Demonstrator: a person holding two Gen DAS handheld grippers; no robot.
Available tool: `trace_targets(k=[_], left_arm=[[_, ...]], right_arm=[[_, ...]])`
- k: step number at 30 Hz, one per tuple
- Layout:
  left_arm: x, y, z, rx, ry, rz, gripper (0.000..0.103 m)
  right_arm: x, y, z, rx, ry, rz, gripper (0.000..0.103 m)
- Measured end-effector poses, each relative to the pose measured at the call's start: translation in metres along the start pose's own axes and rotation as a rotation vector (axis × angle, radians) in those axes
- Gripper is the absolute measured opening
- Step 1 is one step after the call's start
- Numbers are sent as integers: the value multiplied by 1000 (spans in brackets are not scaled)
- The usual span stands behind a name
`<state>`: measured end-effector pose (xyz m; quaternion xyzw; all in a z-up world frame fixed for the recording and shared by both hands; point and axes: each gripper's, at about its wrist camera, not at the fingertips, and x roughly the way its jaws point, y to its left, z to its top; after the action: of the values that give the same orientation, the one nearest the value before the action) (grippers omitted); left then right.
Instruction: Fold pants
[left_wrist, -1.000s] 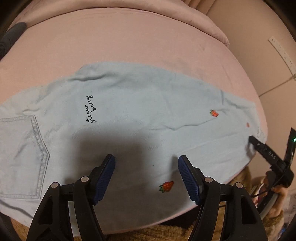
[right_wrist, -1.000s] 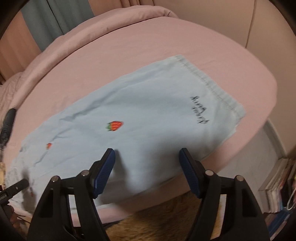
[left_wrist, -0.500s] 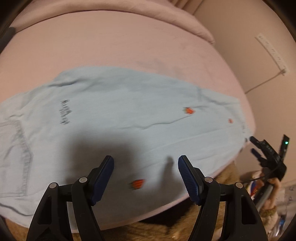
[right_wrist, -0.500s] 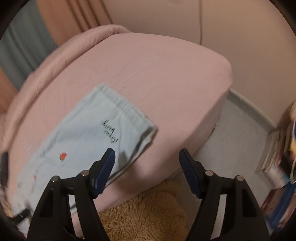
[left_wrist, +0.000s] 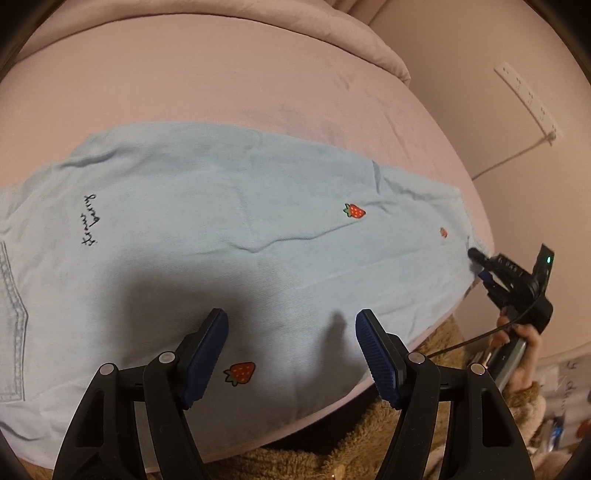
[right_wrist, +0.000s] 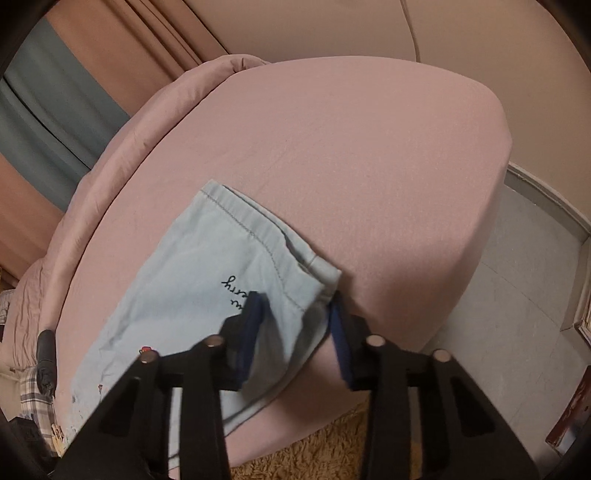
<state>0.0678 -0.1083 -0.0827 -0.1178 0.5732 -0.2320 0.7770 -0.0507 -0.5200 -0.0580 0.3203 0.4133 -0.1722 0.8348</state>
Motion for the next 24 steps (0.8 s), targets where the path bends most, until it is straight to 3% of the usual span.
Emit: trace_targets(k=[1, 4, 10, 15, 20, 24], left_arm=[[-2, 1, 0, -12, -5, -6, 71], [-9, 2, 3, -28, -26, -25, 71], [-31, 14, 9, -61, -92, -94, 71], [-34, 28, 12, -134, -111, -169, 71], [-30, 36, 18, -186, -111, -269, 71], [-16, 38, 26, -216, -73, -275, 71]], right_arm=[[-2, -1, 1, 14, 3, 49, 11], [-15, 24, 4, -40, -39, 93, 11], [-58, 127, -29, -336, -72, 313, 11], [-50, 200, -94, -556, 77, 495, 11], [0, 228, -155, -649, 300, 491, 11], [14, 234, -174, -694, 345, 450, 11]])
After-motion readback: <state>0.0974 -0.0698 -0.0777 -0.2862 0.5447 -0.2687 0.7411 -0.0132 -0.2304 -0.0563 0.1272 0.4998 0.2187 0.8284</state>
